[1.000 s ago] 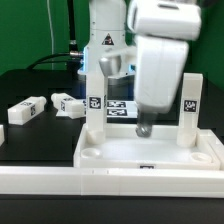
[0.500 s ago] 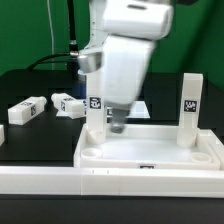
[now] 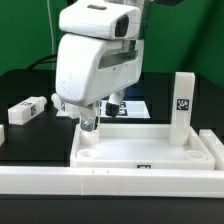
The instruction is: Assemble desk
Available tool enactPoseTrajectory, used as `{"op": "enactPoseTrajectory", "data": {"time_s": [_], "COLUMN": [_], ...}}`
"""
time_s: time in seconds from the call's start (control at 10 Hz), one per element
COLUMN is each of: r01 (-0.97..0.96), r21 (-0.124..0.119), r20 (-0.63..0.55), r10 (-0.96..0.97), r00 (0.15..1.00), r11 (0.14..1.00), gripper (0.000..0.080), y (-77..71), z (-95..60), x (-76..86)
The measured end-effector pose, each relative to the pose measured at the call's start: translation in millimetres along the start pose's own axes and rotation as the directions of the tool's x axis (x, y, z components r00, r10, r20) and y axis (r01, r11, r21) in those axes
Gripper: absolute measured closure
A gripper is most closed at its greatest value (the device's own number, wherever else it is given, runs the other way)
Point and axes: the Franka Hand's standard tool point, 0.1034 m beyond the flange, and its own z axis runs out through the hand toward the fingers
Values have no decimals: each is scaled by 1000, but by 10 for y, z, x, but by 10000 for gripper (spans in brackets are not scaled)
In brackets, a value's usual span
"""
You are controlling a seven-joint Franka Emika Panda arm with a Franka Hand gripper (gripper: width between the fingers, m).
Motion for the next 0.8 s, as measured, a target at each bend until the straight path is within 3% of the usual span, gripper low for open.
{"op": "enactPoseTrajectory", "data": {"time_s": [0.1,0.2,0.3,0.6,0.8], "r01": [-96,-255,-381,-566,-582], "r21": [3,37,50,92,91], "r20": [-2,8,18,48,49], "r10": [96,255,381,564,580], "r00": [995,967,924,824,813], "r11": [995,966,923,819,808], "gripper": [151,151,151,151,151], "y": [-2,-3,15,56,64], "z": [0,-8,-27,-81,-72], "x": [-3,-65,-93,-184,-211]}}
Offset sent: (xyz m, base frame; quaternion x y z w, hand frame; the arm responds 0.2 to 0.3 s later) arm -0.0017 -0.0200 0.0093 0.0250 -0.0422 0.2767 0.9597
